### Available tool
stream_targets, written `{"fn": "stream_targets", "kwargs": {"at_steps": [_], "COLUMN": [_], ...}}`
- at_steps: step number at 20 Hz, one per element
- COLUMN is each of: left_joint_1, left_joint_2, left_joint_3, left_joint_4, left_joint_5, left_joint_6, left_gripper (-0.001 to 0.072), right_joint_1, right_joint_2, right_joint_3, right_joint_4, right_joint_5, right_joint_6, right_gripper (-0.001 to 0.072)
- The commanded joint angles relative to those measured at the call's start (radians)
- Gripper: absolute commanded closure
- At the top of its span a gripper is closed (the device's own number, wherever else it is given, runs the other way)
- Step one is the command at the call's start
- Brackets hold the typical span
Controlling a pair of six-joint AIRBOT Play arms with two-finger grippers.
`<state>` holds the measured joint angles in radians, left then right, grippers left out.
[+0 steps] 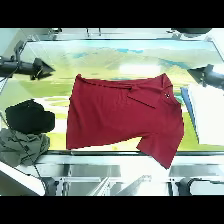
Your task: Fold the shirts.
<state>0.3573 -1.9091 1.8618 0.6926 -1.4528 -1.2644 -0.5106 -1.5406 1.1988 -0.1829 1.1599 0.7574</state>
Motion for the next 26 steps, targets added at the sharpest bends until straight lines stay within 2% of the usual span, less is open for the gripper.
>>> {"fn": "stream_targets", "kwargs": {"at_steps": [1, 4, 8, 11, 14, 19, 20, 21, 22, 26], "left_joint_1": [0.052, 0.039, 0.032, 0.005, -0.045, -0.138, -0.154, -0.166, -0.175, -0.164], "left_joint_2": [0.145, 0.337, 0.454, 0.497, 0.501, 0.501, 0.501, 0.501, 0.501, 0.501], "left_joint_3": [-0.301, -0.734, -1.046, -1.167, -1.258, -1.262, -1.240, -1.220, -1.200, -1.138], "left_joint_4": [0.079, 0.290, 0.301, 0.303, 0.300, 0.248, 0.238, 0.236, 0.236, 0.288], "left_joint_5": [-0.135, -0.011, 0.105, 0.126, 0.204, 0.272, 0.280, 0.275, 0.265, 0.240], "left_joint_6": [-0.023, -0.017, 0.008, 0.008, 0.008, 0.010, 0.011, 0.019, 0.038, 0.032], "left_gripper": [0.0360, 0.0359, 0.0359, 0.0359, 0.0359, 0.0360, 0.0370, 0.0560, 0.0679, 0.0680], "right_joint_1": [-0.063, -0.104, -0.142, -0.142, -0.142, -0.142, -0.142, -0.142, -0.142, -0.141], "right_joint_2": [0.117, 0.237, 0.283, 0.283, 0.283, 0.282, 0.280, 0.279, 0.276, 0.206], "right_joint_3": [-0.075, -0.220, -0.277, -0.277, -0.277, -0.277, -0.277, -0.277, -0.277, -0.277], "right_joint_4": [-0.275, -0.406, -0.409, -0.408, -0.407, -0.400, -0.402, -0.423, -0.451, -0.569], "right_joint_5": [0.113, 0.113, 0.117, 0.124, 0.132, 0.132, 0.132, 0.130, 0.121, 0.121], "right_joint_6": [0.150, 0.175, 0.171, 0.171, 0.158, 0.133, 0.132, 0.132, 0.133, 0.134], "right_gripper": [0.0694, 0.0694, 0.0694, 0.0693, 0.0694, 0.0689, 0.0674, 0.0483, 0.0308, 0.0312]}}
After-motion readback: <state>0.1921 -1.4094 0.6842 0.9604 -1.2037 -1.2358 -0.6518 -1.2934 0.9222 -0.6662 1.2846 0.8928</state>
